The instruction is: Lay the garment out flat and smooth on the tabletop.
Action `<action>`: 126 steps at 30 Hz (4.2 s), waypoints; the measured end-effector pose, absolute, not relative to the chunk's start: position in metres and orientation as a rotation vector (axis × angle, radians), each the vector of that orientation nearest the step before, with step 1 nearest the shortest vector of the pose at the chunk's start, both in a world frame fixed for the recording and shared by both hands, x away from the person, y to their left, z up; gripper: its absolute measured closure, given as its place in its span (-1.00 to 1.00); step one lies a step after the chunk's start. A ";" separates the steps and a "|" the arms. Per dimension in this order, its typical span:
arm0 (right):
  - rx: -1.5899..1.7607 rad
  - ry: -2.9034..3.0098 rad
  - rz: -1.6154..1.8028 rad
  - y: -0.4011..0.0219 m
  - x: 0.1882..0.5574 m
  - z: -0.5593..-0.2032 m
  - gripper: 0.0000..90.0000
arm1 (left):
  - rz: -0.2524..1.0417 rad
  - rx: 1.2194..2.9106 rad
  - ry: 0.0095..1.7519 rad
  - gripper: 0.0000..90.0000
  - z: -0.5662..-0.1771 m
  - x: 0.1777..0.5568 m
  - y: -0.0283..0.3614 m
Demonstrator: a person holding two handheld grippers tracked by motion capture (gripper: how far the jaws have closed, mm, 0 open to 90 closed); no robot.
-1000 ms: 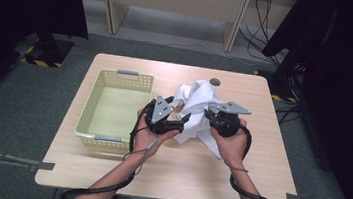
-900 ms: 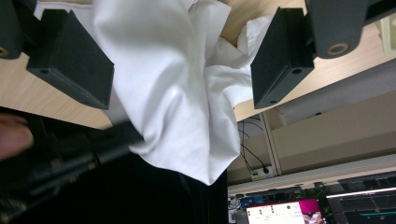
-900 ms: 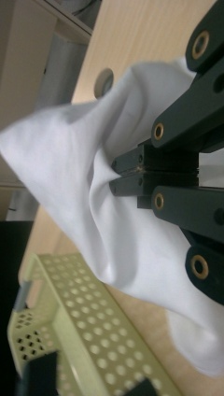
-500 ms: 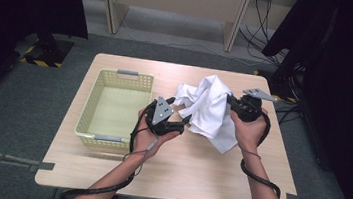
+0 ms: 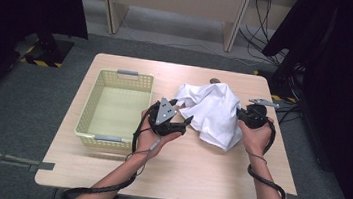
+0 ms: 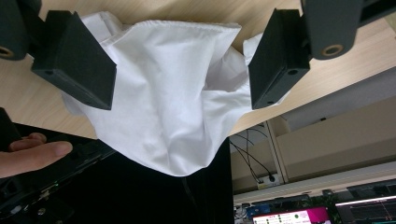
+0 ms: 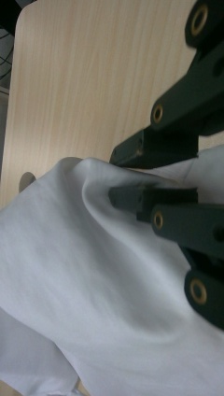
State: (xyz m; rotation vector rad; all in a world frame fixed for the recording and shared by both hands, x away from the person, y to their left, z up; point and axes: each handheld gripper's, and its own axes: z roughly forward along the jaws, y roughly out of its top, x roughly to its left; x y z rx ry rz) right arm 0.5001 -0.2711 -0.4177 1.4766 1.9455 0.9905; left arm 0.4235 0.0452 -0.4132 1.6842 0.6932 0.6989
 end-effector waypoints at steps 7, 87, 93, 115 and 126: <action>1.391 1.922 0.976 -0.280 0.476 -0.399 0.29 | 0.703 1.677 0.695 -0.50 -0.412 0.423 0.047; 1.660 1.879 1.281 -0.269 0.506 -0.374 0.87 | 0.550 1.923 0.864 -0.08 -0.469 0.489 0.000; 1.657 1.883 1.278 -0.270 0.505 -0.376 0.85 | 0.502 1.931 0.906 -0.03 -0.475 0.501 -0.006; 1.671 1.897 1.260 -0.270 0.505 -0.383 0.80 | 0.518 2.029 0.983 0.75 -0.478 0.508 -0.016; 1.663 1.847 1.297 -0.278 0.503 -0.371 0.84 | 0.544 2.098 0.848 0.83 -0.468 0.491 -0.023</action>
